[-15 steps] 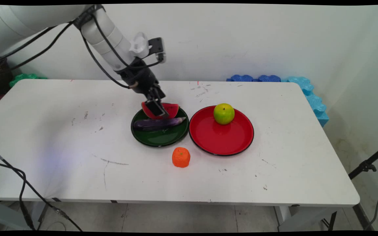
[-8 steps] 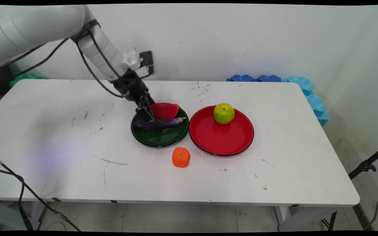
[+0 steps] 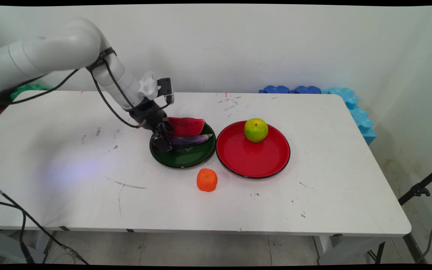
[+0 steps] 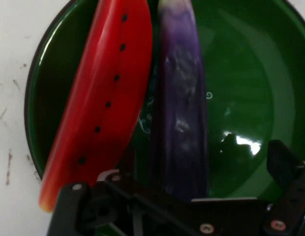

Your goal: Pick up the eggplant from the green plate, then place the picked object on the table

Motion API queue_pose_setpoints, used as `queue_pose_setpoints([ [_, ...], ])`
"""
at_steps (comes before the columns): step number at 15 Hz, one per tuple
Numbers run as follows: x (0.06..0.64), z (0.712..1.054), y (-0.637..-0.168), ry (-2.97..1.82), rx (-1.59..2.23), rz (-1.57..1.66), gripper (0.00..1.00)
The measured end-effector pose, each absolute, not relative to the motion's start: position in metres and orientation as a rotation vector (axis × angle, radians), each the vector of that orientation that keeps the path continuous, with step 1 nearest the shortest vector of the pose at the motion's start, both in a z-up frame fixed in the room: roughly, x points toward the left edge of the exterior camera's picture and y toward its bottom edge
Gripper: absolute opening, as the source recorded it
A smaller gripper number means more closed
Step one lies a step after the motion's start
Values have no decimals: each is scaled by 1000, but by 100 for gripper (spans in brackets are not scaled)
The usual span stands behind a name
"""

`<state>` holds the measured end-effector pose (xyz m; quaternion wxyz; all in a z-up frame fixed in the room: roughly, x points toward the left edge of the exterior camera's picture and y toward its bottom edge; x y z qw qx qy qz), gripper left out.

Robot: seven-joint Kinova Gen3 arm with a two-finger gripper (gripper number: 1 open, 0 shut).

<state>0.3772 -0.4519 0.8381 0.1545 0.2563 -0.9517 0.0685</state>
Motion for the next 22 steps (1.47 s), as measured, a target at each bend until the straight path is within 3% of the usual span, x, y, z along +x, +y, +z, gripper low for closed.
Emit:
queue_pose_setpoints([
  [7,383,816,-453,-2732,717,211,100],
  [8,384,814,-453,-2734,714,212,0],
  [15,385,811,-451,-2712,666,217,0],
  [22,362,876,-429,-2613,646,196,0],
])
